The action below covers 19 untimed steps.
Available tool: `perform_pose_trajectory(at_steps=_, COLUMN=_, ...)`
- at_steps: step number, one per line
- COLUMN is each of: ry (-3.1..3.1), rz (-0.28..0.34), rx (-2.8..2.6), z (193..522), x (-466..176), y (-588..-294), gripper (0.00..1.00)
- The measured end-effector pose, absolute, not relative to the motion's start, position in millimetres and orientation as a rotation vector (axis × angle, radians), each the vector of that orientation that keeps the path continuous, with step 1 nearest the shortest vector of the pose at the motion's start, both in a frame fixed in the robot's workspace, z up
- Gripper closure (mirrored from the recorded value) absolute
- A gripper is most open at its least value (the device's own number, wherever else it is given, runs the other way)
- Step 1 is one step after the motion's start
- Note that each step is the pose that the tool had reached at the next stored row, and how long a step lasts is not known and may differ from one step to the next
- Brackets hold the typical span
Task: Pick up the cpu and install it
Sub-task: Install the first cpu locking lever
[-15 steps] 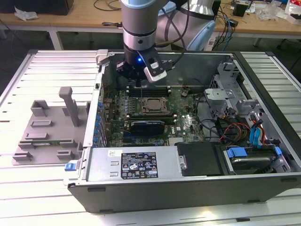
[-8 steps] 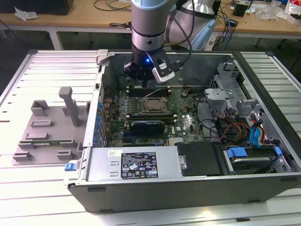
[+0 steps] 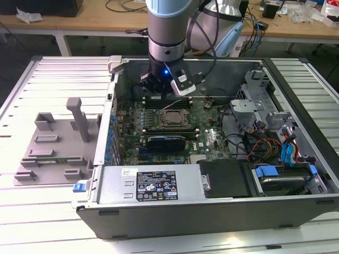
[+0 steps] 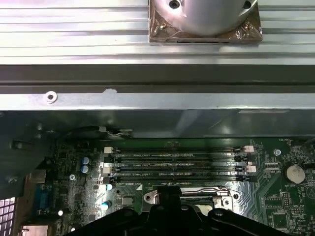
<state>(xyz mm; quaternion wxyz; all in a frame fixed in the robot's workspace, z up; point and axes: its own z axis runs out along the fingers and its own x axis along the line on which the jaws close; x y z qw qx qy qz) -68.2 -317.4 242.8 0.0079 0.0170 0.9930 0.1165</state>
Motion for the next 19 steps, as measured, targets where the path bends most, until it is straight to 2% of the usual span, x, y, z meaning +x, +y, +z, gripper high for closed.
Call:
perform_pose_trajectory(at_steps=7, ry=3.074, rz=0.360, rx=0.284, z=234.1, x=-67.1, y=-317.3, gripper=0.89)
perform_pose_trajectory(at_steps=19, ry=3.059, rz=0.355, rx=0.369, z=224.0, x=-53.1, y=-308.9, gripper=0.89)
